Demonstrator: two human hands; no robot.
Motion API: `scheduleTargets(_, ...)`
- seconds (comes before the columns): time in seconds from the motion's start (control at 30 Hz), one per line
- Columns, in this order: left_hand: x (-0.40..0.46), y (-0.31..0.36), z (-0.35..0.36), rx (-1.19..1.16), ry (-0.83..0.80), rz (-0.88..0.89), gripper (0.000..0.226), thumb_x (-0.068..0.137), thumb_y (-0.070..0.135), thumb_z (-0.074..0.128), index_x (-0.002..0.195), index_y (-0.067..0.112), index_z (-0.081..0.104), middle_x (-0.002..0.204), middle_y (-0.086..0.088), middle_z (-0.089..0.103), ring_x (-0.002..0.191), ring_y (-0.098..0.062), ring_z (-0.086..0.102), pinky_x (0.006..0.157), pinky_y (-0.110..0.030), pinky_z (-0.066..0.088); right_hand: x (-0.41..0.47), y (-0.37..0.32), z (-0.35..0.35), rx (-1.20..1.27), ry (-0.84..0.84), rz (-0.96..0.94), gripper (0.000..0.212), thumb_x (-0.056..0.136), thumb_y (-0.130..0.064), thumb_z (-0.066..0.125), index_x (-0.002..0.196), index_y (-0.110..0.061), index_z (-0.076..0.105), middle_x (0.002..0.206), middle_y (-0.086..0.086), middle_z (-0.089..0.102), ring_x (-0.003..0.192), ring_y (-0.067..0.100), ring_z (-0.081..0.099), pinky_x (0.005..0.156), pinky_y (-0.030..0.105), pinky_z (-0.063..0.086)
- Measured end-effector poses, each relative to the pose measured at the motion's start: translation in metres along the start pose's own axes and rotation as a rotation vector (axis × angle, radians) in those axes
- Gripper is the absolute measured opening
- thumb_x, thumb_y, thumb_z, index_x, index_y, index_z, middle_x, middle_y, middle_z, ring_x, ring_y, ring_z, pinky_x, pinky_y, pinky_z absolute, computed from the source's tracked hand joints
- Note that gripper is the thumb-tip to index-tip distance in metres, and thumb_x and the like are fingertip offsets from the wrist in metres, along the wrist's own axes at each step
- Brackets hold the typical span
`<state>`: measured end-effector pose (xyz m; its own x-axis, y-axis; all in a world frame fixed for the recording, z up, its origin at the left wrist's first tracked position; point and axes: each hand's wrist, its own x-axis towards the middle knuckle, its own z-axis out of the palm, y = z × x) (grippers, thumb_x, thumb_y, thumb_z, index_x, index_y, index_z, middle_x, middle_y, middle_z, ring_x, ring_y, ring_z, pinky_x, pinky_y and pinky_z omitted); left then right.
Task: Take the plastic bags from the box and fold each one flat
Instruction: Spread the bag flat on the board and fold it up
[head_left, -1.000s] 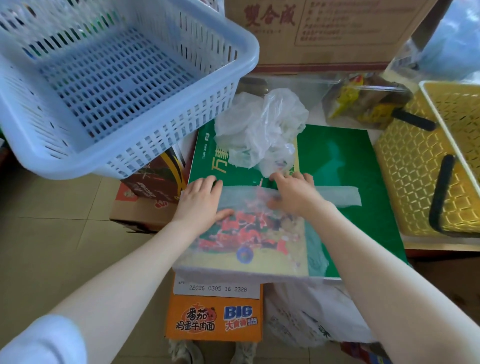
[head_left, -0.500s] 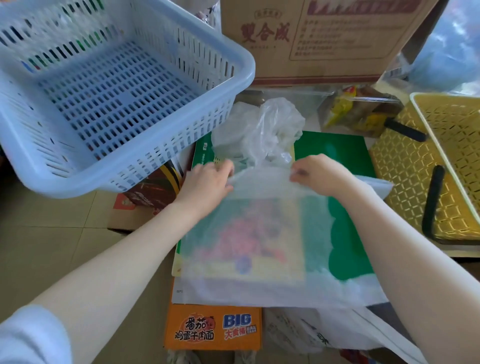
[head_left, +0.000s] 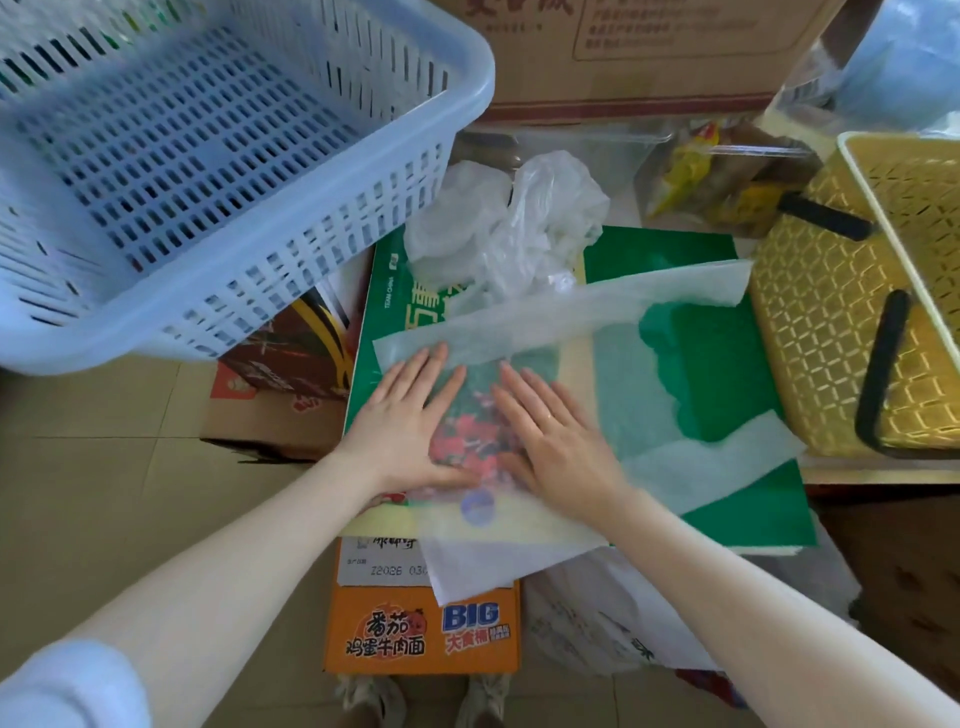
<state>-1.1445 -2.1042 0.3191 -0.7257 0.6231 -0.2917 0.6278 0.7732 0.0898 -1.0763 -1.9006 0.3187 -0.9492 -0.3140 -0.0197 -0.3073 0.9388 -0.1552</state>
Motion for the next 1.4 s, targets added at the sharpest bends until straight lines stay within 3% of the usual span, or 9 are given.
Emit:
scheduleTargets(0.13, -0.012, -0.001, -0.001, -0.02, 0.022, -0.02, 0.111, 0.058, 0.089, 0.012, 0.138, 0.02, -0.024, 0.146, -0.003, -0.032, 0.138, -0.019, -0.023, 0.109, -0.03, -0.019, -0.018, 0.024, 0.005, 0.049, -0.099, 0.261, 0.078, 0.087, -0.062, 0.013, 0.146, -0.013, 0.026, 0.154, 0.005, 0.022, 0.142, 0.024, 0.021, 0.113, 0.034, 0.005)
scheduleTargets(0.23, -0.037, 0.021, 0.0, -0.036, 0.166, 0.159, 0.083, 0.086, 0.07, 0.011, 0.145, 0.012, 0.012, 0.152, -0.007, 0.012, 0.14, -0.026, 0.02, 0.113, -0.03, -0.004, -0.03, 0.038, -0.006, 0.102, -0.086, 0.428, 0.075, 0.089, -0.057, 0.012, 0.149, -0.012, 0.016, 0.157, 0.006, 0.009, 0.145, 0.022, 0.008, 0.116, 0.036, 0.002)
scheduleTargets(0.4, -0.086, 0.046, 0.021, 0.08, 0.046, 0.38, 0.099, 0.066, 0.074, 0.049, 0.142, 0.013, 0.032, 0.146, -0.008, 0.035, 0.133, -0.022, 0.035, 0.113, -0.038, 0.018, -0.054, 0.017, -0.02, 0.165, 0.025, 0.258, 0.049, 0.091, -0.032, 0.036, 0.13, -0.006, 0.049, 0.142, 0.021, 0.042, 0.125, 0.041, 0.045, 0.102, 0.05, 0.036)
scheduleTargets(0.47, -0.088, 0.049, 0.027, 0.057, 0.056, 0.316, 0.103, 0.051, 0.031, 0.08, 0.142, 0.016, 0.032, 0.14, -0.009, 0.045, 0.126, -0.027, 0.045, 0.103, -0.044, 0.033, -0.063, 0.007, -0.024, 0.213, -0.061, 0.151, 0.048, 0.09, -0.039, 0.036, 0.124, -0.008, 0.053, 0.142, 0.017, 0.043, 0.12, 0.038, 0.05, 0.098, 0.045, 0.041)
scheduleTargets(0.6, -0.084, 0.046, 0.023, -0.344, 0.152, 0.205, 0.098, 0.058, -0.026, 0.057, 0.14, 0.021, 0.033, 0.141, -0.002, 0.042, 0.132, -0.024, 0.034, 0.104, -0.05, 0.034, -0.073, 0.006, -0.038, 0.29, -0.279, 0.092, 0.079, 0.08, -0.07, 0.027, 0.133, -0.015, 0.046, 0.149, 0.001, 0.034, 0.13, 0.024, 0.042, 0.103, 0.033, 0.034)
scheduleTargets(0.73, -0.098, 0.047, 0.004, -0.976, 0.058, -0.005, 0.055, 0.093, -0.001, 0.043, 0.133, 0.035, 0.036, 0.136, 0.018, 0.033, 0.132, -0.007, 0.03, 0.113, -0.034, 0.021, -0.079, 0.005, -0.057, 0.201, -0.393, 0.077, 0.068, 0.079, -0.06, 0.058, 0.133, -0.02, 0.046, 0.14, -0.003, 0.046, 0.12, 0.021, 0.05, 0.092, 0.032, 0.042)
scheduleTargets(0.87, -0.116, 0.032, -0.007, -1.236, 0.074, -0.051, 0.042, 0.078, 0.075, 0.037, 0.1, 0.051, 0.064, 0.114, 0.034, 0.058, 0.116, 0.007, 0.049, 0.101, -0.012, 0.032, -0.076, -0.013, -0.077, 0.198, -0.482, 0.111, 0.013, 0.095, -0.027, 0.047, 0.091, -0.015, 0.049, 0.075, -0.001, 0.056, 0.084, 0.03, 0.056, 0.06, 0.032, 0.03)
scheduleTargets(1.1, -0.111, 0.011, -0.011, -1.236, 0.145, -0.316, 0.01, 0.089, 0.027, 0.056, 0.097, 0.032, 0.059, 0.096, 0.02, 0.063, 0.093, -0.002, 0.06, 0.093, -0.032, 0.046, -0.034, -0.016, -0.098, 0.23, -0.569, 0.169, 0.016, 0.097, -0.025, 0.044, 0.094, -0.012, 0.051, 0.102, 0.009, 0.059, 0.099, 0.026, 0.054, 0.072, 0.029, 0.034)
scheduleTargets(1.4, -0.061, 0.013, -0.01, -0.763, 0.303, -0.485, 0.027, 0.094, 0.031, 0.045, 0.088, 0.005, 0.049, 0.074, -0.008, 0.056, 0.069, -0.029, 0.053, 0.054, -0.035, 0.036, 0.003, 0.012, -0.06, 0.095, -0.245, 0.351, 0.027, 0.097, -0.024, 0.039, 0.1, -0.005, 0.058, 0.116, 0.011, 0.053, 0.102, 0.033, 0.054, 0.081, 0.035, 0.036)
